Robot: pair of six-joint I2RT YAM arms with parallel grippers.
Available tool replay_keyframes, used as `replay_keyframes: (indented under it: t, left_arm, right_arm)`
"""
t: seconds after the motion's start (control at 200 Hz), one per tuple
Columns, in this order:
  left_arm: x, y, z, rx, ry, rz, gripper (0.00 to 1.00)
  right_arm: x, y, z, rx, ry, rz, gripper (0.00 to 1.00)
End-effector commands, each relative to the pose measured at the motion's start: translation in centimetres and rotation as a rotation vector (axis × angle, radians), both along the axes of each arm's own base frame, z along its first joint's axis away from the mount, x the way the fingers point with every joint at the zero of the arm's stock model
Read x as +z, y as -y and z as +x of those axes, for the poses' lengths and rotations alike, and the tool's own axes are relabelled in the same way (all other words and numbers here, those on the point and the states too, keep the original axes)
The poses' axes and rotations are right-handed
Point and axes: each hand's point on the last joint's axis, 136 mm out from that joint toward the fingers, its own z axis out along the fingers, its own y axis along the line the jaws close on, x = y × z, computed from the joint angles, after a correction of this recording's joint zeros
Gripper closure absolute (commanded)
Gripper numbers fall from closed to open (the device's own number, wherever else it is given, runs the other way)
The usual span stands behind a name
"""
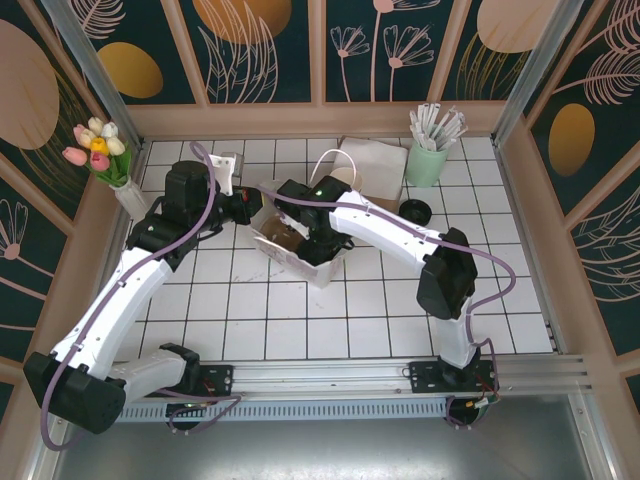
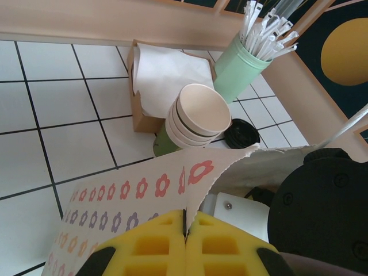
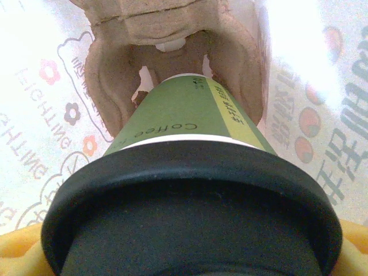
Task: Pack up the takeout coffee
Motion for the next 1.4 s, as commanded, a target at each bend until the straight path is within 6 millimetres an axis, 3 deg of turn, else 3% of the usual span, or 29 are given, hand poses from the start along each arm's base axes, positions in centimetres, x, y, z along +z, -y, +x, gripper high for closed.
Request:
replay_keyframes:
  t: [0.0,0.626,1.231,1.396]
  left_arm:
    - [1.2,0.3,0.1,-0.021,0.058,-0.014,1.00]
    - [1.1,0.2,0.1,-0.017,0.058,-0.008,1.00]
    - [0.7,0.4,0.1,-0.023,0.048,-0.017,1.00]
    - [0.7,0.4,0.0,-0.026,0.050,-0.017,1.00]
  right_arm:
    - [0.5,0.0,0.1,-0.002,0.006,0.005,0.48]
    - [0.6,-0.4,0.4,0.007,0.018,0.005,0.48]
    - [2.7,-1.8,1.2,0.029,0.092,0.071,0.49]
    - [2.3,-1.8,1.3,0.037,0.095,0.063,0.50]
